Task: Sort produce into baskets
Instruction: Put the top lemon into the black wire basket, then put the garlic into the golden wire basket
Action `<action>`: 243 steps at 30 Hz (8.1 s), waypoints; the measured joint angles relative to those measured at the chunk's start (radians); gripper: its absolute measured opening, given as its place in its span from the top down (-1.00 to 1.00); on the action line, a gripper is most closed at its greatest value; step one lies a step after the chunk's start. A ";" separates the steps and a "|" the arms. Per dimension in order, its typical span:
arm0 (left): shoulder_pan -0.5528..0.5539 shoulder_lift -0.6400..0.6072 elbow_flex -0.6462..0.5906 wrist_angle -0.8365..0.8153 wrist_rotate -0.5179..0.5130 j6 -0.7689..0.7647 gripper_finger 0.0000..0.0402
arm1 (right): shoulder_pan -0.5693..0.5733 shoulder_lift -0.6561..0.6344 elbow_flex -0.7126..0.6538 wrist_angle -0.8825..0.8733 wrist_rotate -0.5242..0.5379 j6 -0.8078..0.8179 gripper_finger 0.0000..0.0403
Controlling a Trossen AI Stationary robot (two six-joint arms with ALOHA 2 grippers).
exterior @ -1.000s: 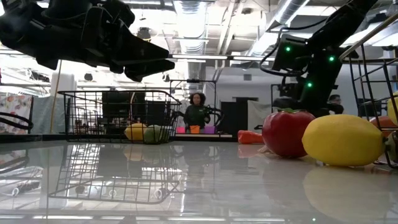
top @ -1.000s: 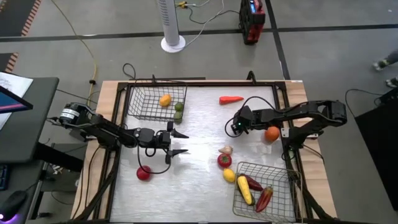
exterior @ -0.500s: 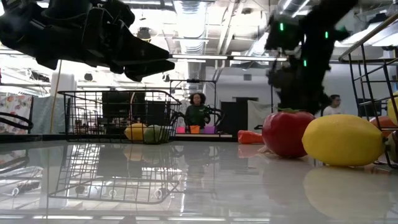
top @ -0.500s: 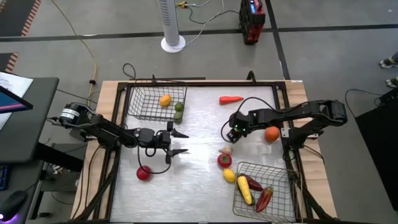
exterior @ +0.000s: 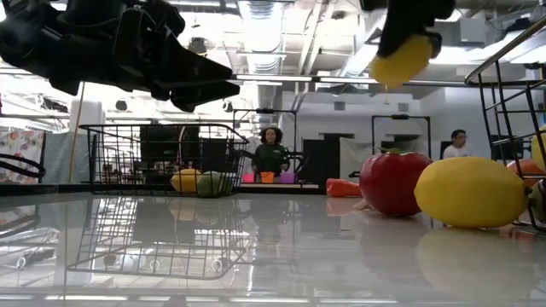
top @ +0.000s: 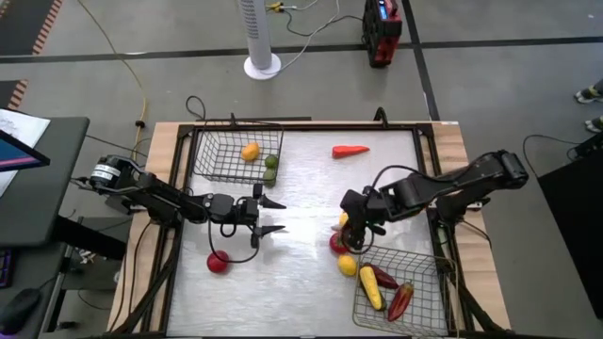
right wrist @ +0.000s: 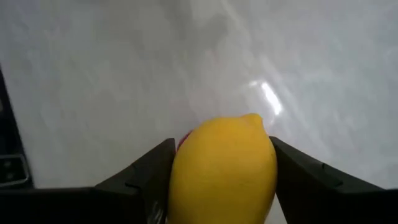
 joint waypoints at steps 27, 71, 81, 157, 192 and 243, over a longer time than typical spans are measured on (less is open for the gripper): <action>-0.009 -0.511 0.000 -0.459 -0.254 0.094 -0.32 | -0.339 0.375 0.098 0.865 -0.039 -0.566 -0.31; -0.003 -0.633 -0.001 -0.603 -0.349 0.103 -0.32 | -0.710 0.579 0.526 -0.230 -0.090 -0.641 -0.63; 0.028 -0.633 -0.001 -0.683 -0.331 0.096 -0.32 | -0.522 0.558 0.522 -0.372 -0.141 -0.597 -0.63; 0.032 -0.633 -0.001 -0.697 -0.252 0.010 -0.32 | -0.172 0.543 0.348 -0.404 0.071 -0.626 -0.82; 0.032 -0.633 -0.001 -0.720 -0.255 0.013 -0.32 | -0.170 0.566 0.306 -0.392 -0.141 -0.595 -0.65; 0.032 -0.633 -0.001 -0.718 -0.255 0.012 -0.32 | -0.205 0.564 0.428 -0.461 -0.160 -0.646 0.07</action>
